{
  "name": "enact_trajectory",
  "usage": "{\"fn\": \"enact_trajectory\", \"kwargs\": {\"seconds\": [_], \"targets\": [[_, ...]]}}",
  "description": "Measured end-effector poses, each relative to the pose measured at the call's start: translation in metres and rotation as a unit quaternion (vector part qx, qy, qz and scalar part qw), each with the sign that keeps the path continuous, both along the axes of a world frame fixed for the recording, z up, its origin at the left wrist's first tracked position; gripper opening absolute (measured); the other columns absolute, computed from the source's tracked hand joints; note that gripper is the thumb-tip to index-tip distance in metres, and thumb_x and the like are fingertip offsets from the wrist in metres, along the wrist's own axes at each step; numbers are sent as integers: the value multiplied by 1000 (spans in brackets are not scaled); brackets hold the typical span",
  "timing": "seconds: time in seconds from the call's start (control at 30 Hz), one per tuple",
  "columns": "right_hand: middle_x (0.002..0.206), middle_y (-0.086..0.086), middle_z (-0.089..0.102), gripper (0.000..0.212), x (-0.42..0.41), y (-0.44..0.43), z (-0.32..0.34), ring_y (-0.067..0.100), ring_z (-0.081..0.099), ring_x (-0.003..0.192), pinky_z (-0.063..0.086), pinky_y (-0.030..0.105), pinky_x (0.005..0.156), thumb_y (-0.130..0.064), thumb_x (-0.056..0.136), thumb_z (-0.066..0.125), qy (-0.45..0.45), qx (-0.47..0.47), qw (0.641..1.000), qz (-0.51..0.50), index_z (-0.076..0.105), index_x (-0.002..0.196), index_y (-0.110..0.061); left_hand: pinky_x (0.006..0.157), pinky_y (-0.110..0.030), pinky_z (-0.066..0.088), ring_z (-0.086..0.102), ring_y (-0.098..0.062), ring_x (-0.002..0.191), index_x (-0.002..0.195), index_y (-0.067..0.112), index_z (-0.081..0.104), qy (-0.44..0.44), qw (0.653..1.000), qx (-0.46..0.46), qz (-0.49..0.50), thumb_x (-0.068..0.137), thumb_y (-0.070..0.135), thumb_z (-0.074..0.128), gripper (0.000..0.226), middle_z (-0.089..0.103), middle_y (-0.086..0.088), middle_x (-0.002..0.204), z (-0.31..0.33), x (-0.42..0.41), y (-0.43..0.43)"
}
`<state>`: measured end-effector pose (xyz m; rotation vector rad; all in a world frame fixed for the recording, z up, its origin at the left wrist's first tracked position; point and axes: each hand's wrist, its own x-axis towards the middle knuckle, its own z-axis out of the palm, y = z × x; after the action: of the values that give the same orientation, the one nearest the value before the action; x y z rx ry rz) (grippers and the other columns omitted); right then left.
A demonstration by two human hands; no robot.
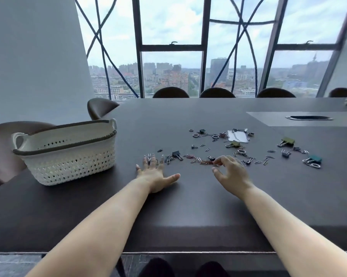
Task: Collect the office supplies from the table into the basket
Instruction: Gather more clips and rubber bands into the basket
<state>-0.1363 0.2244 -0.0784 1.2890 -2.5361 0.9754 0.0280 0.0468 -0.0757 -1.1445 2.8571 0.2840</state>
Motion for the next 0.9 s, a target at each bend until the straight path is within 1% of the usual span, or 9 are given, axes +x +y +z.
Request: {"fn": "enact_trajectory", "kwargs": {"seconds": [0.07, 0.17, 0.27, 0.37, 0.47, 0.53, 0.67, 0.83, 0.9], "targets": [[126, 3, 56, 33, -17, 14, 1, 25, 43, 122, 33, 35, 102, -35, 86, 56, 4, 24, 999, -38, 56, 115, -19, 114, -55, -5, -18, -33, 143, 147, 30, -12, -3, 1000, 0, 4, 76, 80, 28, 95, -16, -4, 157, 1, -24, 1], [143, 2, 42, 52, -43, 33, 3, 26, 30, 135, 27, 40, 109, -46, 86, 51, 11, 94, 991, -90, 43, 133, -23, 117, -49, -2, -11, -31, 144, 148, 27, -7, 12, 1000, 2, -7, 78, 78, 29, 94, -7, -7, 158, 0, -56, 2], [156, 4, 17, 73, -67, 43, 2, 30, 8, 144, 13, 48, 115, -60, 84, 45, -24, 182, 973, -141, 23, 145, -25, 119, -39, 0, -5, -22, 146, 149, 23, -2, 27, 998, 2, -62, 82, 72, 31, 90, -1, -8, 158, -3, -85, 8], [158, 7, -1, 91, -84, 40, 0, 33, -6, 144, 3, 52, 115, -73, 78, 40, -70, 243, 953, -168, 6, 148, -26, 119, -35, 1, -3, -16, 146, 149, 23, 1, 58, 989, 8, -133, 85, 66, 36, 85, 1, -2, 159, -4, -107, 16], [158, 9, -4, 103, -95, 27, 2, 32, -6, 145, 0, 50, 116, -81, 72, 35, -88, 269, 944, -170, -2, 148, -23, 119, -42, -4, -14, -19, 145, 149, 25, -2, 84, 987, 2, -139, 83, 67, 40, 89, -7, -1, 158, -5, -114, 18], [158, 10, -4, 107, -96, 14, 1, 29, -6, 145, 0, 45, 117, -83, 70, 36, -77, 277, 950, -123, -4, 148, -21, 115, -52, -9, -23, -23, 142, 149, 25, -6, 72, 992, -18, -105, 78, 74, 39, 97, -15, -1, 157, -4, -113, 16], [157, 4, -13, 115, -92, -6, 1, 20, -10, 145, -1, 37, 118, -80, 65, 51, -79, 255, 964, -17, -7, 148, -24, 112, -59, -6, -21, -30, 142, 148, 28, -7, 21, 998, -19, -48, 69, 85, 33, 106, -17, -1, 157, 0, -110, 0], [156, -1, -18, 117, -116, -21, 0, 27, -16, 144, -5, 53, 115, -85, 60, 46, -43, 260, 962, -71, -9, 147, -27, 112, -57, -4, -18, -26, 144, 147, 36, -6, 13, 996, -2, -90, 69, 84, 35, 100, -14, 4, 157, -2, -124, -19], [157, 0, -16, 116, -129, -29, 0, 31, -17, 143, -6, 57, 113, -87, 60, 43, -44, 260, 960, -90, -9, 147, -30, 113, -56, -2, -17, -22, 144, 145, 43, -5, 31, 990, 5, -138, 60, 90, 32, 103, -11, 6, 158, -3, -135, -24]]}}
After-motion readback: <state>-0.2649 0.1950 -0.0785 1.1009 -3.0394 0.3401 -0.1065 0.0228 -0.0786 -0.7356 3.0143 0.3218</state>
